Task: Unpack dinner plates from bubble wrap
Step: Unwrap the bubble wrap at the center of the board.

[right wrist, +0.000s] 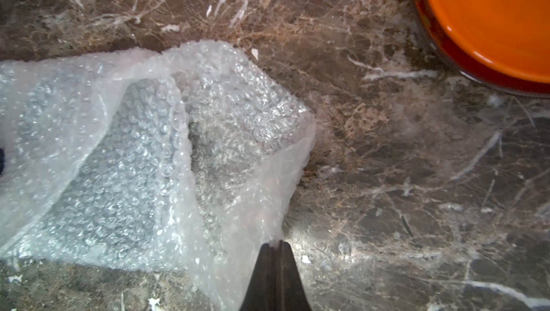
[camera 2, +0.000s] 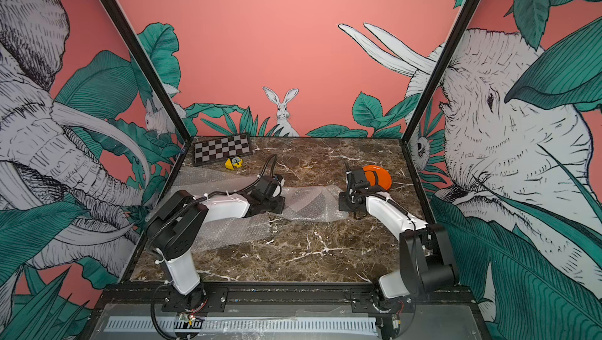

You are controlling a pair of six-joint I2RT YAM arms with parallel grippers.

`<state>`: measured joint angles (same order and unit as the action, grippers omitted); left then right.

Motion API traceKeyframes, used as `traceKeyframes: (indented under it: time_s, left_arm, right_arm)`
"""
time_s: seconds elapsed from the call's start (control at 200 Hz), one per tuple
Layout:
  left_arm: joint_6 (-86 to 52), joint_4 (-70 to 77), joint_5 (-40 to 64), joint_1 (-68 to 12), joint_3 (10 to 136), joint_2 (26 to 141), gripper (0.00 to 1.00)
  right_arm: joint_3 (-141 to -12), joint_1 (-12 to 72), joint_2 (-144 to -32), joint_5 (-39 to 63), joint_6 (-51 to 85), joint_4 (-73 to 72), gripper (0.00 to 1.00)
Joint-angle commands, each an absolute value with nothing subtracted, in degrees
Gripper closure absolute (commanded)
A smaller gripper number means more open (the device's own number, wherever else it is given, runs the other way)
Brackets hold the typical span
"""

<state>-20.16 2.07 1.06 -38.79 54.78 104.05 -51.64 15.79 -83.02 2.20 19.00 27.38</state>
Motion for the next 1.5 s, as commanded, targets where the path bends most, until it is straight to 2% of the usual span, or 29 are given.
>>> traceKeyframes:
  time_s: [0.0,0.725,0.95,1.21,1.495]
  left_arm:
    - [-21.26,1.23,0.02,-38.57,53.44,103.65,0.89]
    - [-21.27,0.92,-1.58,-38.52,50.39,102.78,0.91]
    - [-21.26,1.11,-1.29,-38.54,50.27,102.87,0.91]
    - [-21.49,1.29,0.08,-38.56,50.24,102.59,0.91]
    - [-21.54,0.62,1.5,-38.5,50.17,101.95,0.92]
  right_arm:
    - [-51.55,15.63,-81.53,-1.94,17.58,30.13,0.99]
    - [-54.0,15.58,-82.62,-15.03,15.82,37.19,0.94]
    - [-54.49,15.62,-82.9,-18.64,16.19,38.59,0.78]
    - [-54.43,15.57,-80.08,-21.21,17.1,38.82,0.65]
    - [-53.55,15.56,-75.29,-10.39,14.72,34.58,0.62]
